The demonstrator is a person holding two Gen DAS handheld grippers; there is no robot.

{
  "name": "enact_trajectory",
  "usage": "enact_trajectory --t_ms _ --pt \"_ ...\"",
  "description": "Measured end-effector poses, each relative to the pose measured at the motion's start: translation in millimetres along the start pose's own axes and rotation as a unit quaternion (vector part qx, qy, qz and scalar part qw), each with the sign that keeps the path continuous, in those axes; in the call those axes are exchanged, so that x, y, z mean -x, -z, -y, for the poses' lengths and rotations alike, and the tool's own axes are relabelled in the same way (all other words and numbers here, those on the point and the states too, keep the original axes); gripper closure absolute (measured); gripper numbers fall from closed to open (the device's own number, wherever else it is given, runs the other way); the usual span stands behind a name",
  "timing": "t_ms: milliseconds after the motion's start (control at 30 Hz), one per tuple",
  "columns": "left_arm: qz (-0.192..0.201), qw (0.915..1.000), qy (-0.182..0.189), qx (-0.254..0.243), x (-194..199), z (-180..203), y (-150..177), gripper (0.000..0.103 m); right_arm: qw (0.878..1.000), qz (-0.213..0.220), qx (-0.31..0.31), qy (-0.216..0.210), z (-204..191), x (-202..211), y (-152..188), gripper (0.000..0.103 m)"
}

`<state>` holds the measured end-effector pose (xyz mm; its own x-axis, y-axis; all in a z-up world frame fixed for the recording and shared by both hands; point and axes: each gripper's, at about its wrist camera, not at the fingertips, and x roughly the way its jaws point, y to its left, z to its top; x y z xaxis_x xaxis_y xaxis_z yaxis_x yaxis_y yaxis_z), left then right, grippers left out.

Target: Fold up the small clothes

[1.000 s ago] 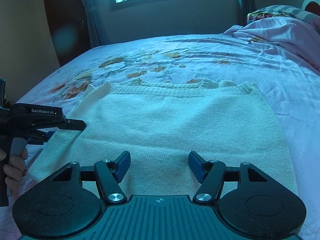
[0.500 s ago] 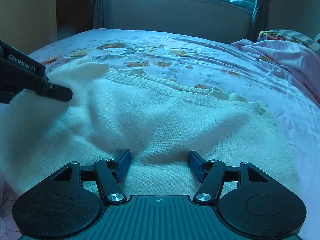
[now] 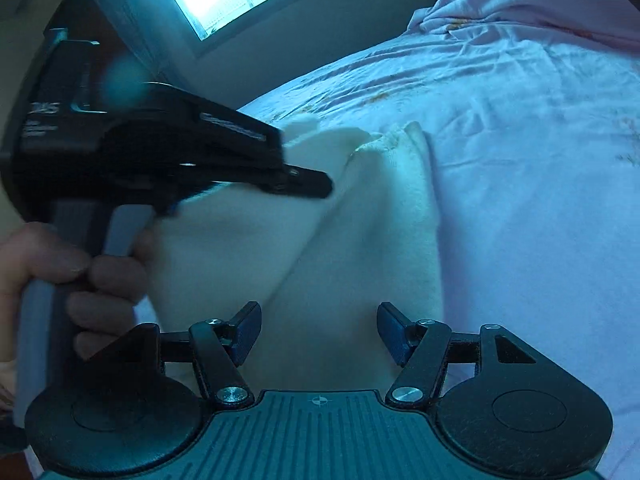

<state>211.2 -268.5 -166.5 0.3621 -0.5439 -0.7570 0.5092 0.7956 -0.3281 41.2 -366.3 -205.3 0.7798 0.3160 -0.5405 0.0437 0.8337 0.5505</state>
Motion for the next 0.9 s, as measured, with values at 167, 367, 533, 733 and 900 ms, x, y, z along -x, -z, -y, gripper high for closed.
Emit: enact_trajectory --t_ms 167,367,533,733,900 --pt "-0.022 0.9981 0.053 0.024 10 8 0 0.074 0.999 -0.007 -0.016 -0.039 13 19 6 0.039" --pt "0.031 0.9985 0.045 0.01 65 -2 -6 0.069 0.998 -0.01 -0.025 -0.048 1 19 8 0.039" --pt "0.06 0.9975 -0.037 -0.001 94 -36 10 0.068 0.997 -0.007 -0.042 -0.069 -5 23 7 0.039" --pt "0.041 0.9956 -0.084 -0.001 87 -67 51 0.068 0.995 -0.011 -0.065 -0.07 -13 22 9 0.039" --pt "-0.001 0.9982 -0.059 0.008 64 -69 87 0.066 0.988 -0.013 -0.147 -0.048 0 7 8 0.039"
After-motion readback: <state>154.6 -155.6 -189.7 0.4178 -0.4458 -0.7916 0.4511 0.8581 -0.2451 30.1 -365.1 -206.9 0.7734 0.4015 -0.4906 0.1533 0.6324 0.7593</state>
